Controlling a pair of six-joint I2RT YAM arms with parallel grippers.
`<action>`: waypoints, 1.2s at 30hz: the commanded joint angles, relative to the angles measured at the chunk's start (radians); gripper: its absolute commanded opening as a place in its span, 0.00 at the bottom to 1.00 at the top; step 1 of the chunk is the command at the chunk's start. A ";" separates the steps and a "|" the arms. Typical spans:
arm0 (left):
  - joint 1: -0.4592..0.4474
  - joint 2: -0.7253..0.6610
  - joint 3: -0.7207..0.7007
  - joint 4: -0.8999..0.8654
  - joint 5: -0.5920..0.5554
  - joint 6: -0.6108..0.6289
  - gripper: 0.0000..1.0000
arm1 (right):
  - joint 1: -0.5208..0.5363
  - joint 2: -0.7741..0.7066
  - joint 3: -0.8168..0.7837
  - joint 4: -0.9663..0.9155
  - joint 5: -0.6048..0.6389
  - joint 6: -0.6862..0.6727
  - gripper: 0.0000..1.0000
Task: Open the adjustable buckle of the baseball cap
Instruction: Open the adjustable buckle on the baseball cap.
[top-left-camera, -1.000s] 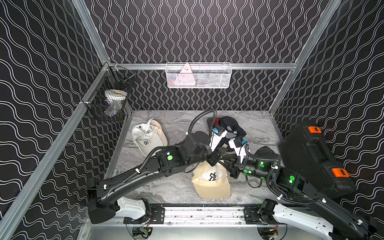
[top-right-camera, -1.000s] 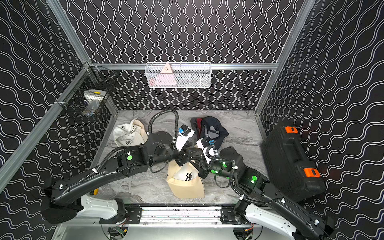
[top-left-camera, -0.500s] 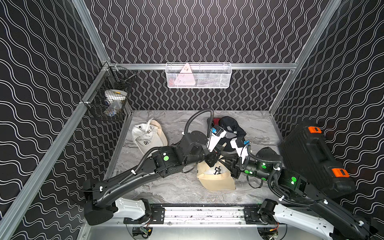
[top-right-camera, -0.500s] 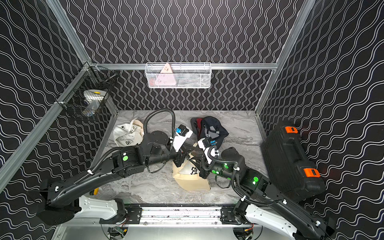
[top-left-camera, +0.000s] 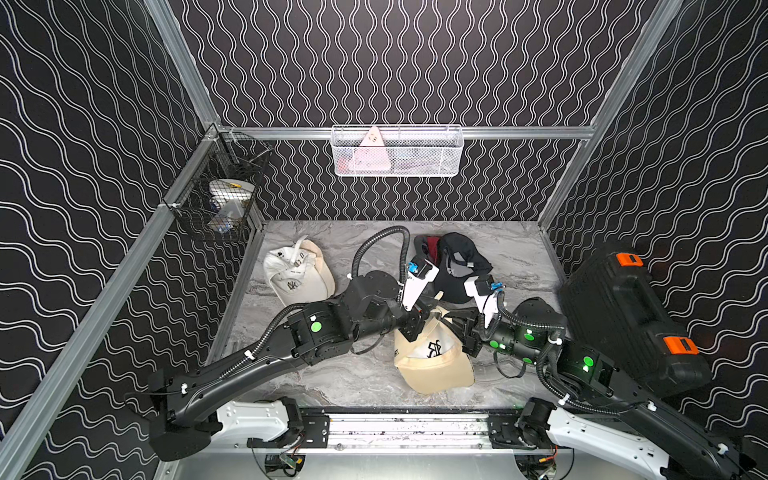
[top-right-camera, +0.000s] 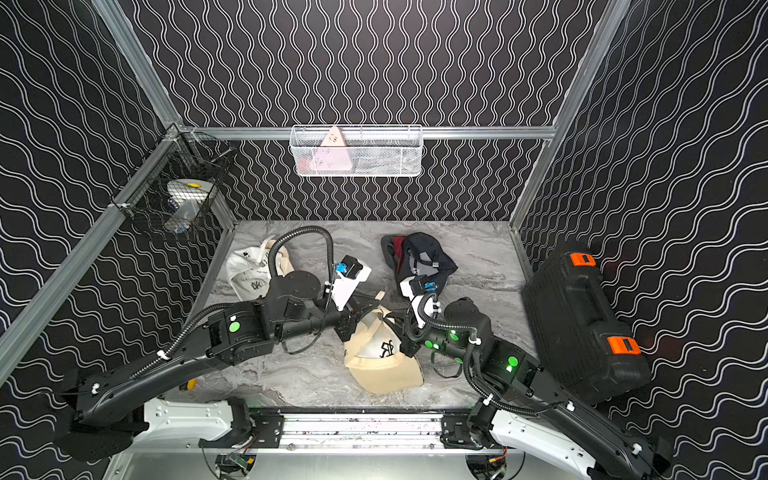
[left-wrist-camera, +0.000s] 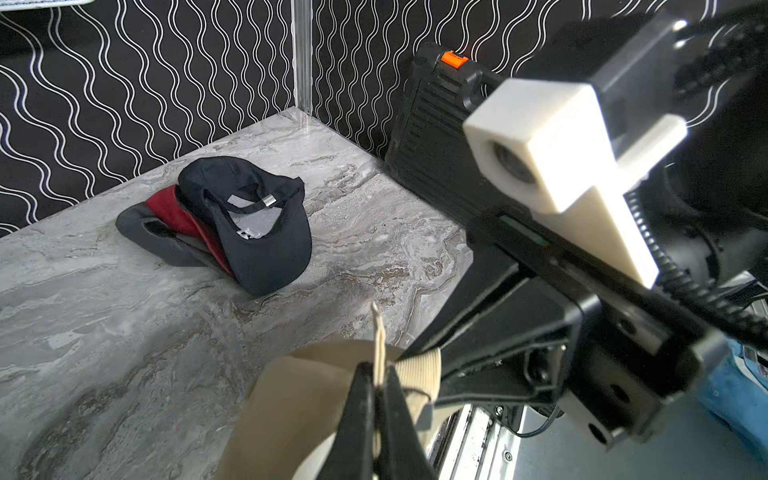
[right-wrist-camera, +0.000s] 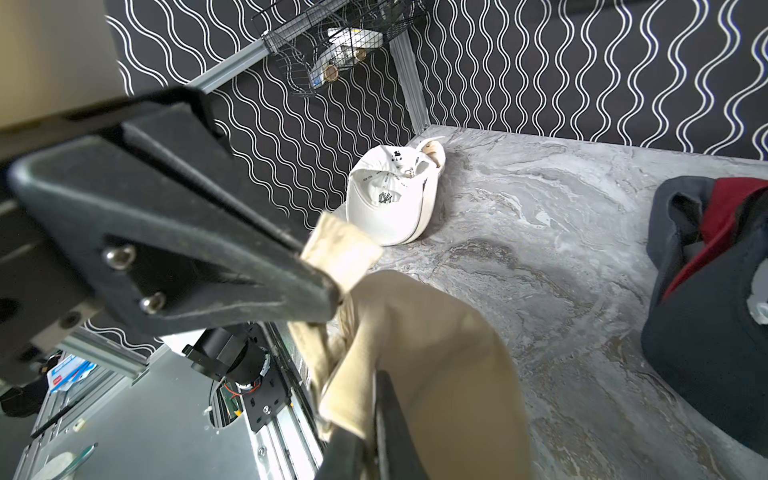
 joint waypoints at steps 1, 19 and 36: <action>0.001 -0.028 -0.033 0.016 -0.018 -0.036 0.00 | -0.001 -0.007 -0.004 0.066 0.066 0.034 0.00; -0.017 -0.132 -0.168 0.063 -0.070 -0.057 0.10 | -0.001 0.022 -0.005 0.117 0.074 0.082 0.00; -0.080 -0.207 -0.259 0.136 -0.293 0.009 0.51 | -0.001 0.054 0.049 0.085 0.101 0.114 0.00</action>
